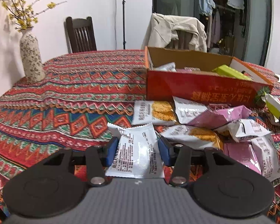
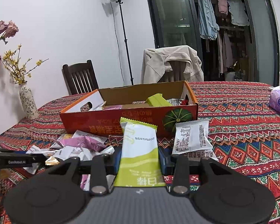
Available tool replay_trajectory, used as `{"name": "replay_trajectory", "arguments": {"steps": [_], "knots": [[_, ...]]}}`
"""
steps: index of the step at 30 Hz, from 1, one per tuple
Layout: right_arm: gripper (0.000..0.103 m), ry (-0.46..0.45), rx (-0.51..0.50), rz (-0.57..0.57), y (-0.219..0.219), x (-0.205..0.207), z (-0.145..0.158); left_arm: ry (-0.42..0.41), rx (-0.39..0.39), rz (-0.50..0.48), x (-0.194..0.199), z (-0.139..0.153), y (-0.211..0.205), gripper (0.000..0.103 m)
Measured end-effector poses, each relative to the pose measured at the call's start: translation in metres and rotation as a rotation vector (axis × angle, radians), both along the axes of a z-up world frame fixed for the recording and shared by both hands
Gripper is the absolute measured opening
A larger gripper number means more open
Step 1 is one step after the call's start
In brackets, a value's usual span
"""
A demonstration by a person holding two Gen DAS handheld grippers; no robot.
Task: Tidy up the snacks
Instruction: 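Carry both packets over the orange box and open both tools to drop them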
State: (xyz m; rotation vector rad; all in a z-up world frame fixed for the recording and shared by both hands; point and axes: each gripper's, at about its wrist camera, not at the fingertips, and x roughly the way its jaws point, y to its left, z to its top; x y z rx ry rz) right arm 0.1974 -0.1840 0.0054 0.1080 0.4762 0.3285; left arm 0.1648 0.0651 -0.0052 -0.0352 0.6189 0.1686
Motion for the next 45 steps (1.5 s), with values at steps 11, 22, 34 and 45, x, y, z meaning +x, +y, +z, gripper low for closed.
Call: {"name": "replay_trajectory", "arguments": {"steps": [11,22,34,45], "knots": [[0.038,-0.046,-0.007,-0.015,-0.003,-0.008,0.010,-0.114,-0.012,0.001,-0.011,0.037,0.000,0.048],[0.038,-0.123,-0.033,-0.030,0.001,0.012,0.032,-0.209,-0.021,-0.044,0.019,0.072,-0.023,0.048],[0.038,-0.145,-0.054,-0.037,0.015,0.075,0.055,-0.240,-0.015,-0.073,0.077,0.094,-0.048,0.048],[0.038,-0.106,-0.076,-0.067,0.032,0.151,0.059,-0.197,-0.034,-0.048,0.147,0.087,-0.049,0.048]]}}
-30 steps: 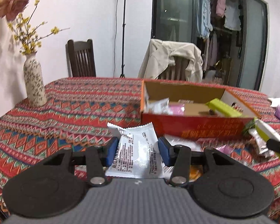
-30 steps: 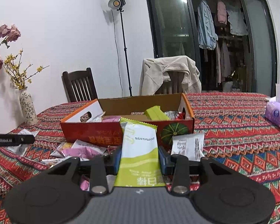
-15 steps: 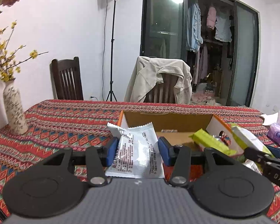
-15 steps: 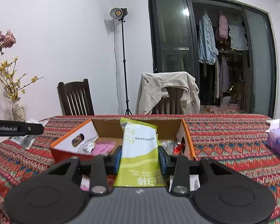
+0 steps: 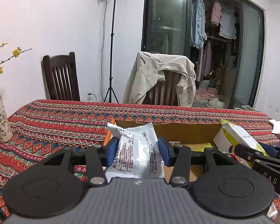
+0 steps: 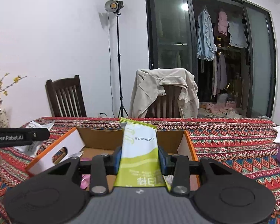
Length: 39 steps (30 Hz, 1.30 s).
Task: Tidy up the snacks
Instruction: 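Carry both packets over the orange box and open both tools to drop them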
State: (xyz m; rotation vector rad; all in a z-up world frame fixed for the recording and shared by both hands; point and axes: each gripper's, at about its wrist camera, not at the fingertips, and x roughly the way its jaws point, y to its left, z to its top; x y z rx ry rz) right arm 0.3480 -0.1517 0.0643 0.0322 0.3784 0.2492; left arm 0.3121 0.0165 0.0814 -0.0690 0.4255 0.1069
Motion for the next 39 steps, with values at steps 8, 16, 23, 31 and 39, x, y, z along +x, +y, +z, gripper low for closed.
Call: {"name": "replay_trajectory", "arguments": {"steps": [8,16,23,31,39], "knots": [[0.038,0.006,-0.003,-0.013,0.005,0.031,-0.012,0.002,-0.024,0.005,0.038,-0.014,0.004,0.048],[0.038,0.046,-0.006,-0.017,0.000,0.040,-0.031,0.041,-0.019,-0.008,0.053,-0.038,0.007,0.048],[0.051,0.062,-0.014,0.005,0.001,0.036,-0.038,0.025,-0.039,-0.028,0.047,-0.040,0.008,0.064],[0.103,0.046,-0.011,-0.017,0.000,0.030,-0.038,-0.033,-0.064,0.013,0.032,-0.033,0.016,0.103],[0.103,0.033,-0.003,-0.027,-0.003,0.025,-0.035,-0.040,-0.068,0.027,0.030,-0.029,0.017,0.103]]}}
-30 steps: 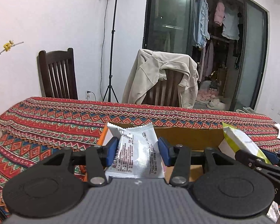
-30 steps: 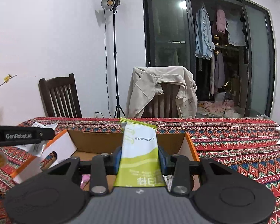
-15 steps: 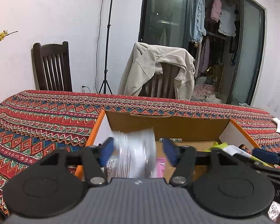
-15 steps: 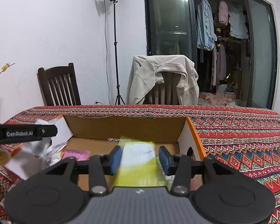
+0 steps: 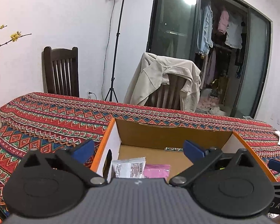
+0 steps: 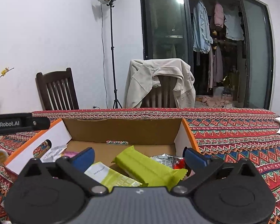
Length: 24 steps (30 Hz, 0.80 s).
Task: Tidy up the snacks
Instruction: 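Carry both packets over the orange box and open both tools to drop them, then move both tools back to the pile and grasp a white packet with the right tool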
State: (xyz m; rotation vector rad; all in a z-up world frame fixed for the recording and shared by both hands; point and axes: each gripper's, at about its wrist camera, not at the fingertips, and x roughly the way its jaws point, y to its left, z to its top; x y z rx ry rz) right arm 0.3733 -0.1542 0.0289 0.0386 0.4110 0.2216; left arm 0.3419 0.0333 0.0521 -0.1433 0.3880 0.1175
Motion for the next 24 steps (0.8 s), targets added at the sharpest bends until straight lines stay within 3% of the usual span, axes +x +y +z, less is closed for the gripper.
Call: {"name": "replay_trajectory", "arguments": {"steps": [11,19,24], "knots": [[0.103,-0.016,-0.008,-0.016,-0.002,-0.011,0.014,-0.027,0.001,-0.004,-0.017,0.019,-0.004,0.103],[0.103,-0.060,0.003,0.008,-0.006,-0.042,0.041,-0.047,-0.030,-0.018,-0.038,0.045,-0.004,0.103],[0.103,-0.069,0.003,0.016,-0.012,-0.064,0.045,-0.041,-0.022,-0.035,-0.058,0.046,-0.006,0.103]]}}
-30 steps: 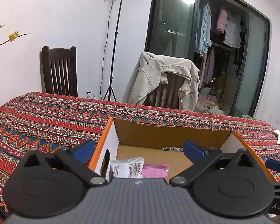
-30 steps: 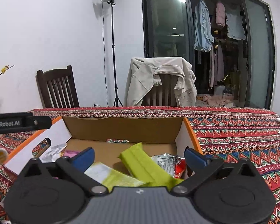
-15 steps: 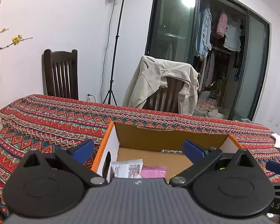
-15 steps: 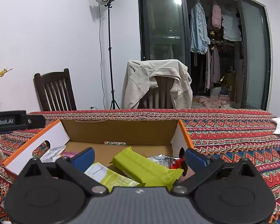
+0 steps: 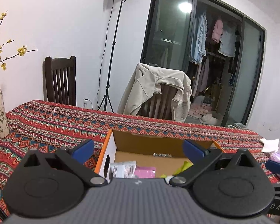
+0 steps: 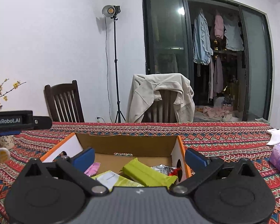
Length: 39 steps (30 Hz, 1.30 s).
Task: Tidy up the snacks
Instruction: 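Move both tools back to the pile and grasp a white packet with the right tool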
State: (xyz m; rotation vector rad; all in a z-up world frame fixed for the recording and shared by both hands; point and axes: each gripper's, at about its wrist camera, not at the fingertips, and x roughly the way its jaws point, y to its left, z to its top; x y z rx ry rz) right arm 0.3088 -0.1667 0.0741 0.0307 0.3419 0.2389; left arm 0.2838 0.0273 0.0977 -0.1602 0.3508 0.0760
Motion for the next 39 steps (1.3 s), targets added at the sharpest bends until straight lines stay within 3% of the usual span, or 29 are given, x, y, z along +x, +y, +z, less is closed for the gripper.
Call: {"name": "replay_trajectory", "arguments": {"steps": [24,31,39], "knots": [[0.103,0.122,-0.034,0.006,-0.026,-0.085,-0.051,0.116,-0.021,0.038,-0.081,-0.067,0.029,0.103],[0.103,0.154,-0.026,0.004,-0.036,-0.095,-0.068,0.119,-0.019,0.044,-0.090,-0.088,0.033,0.103],[0.103,0.155,-0.063,0.002,-0.041,-0.089,-0.071,0.108,-0.012,0.039,-0.089,-0.092,0.031,0.103]]}}
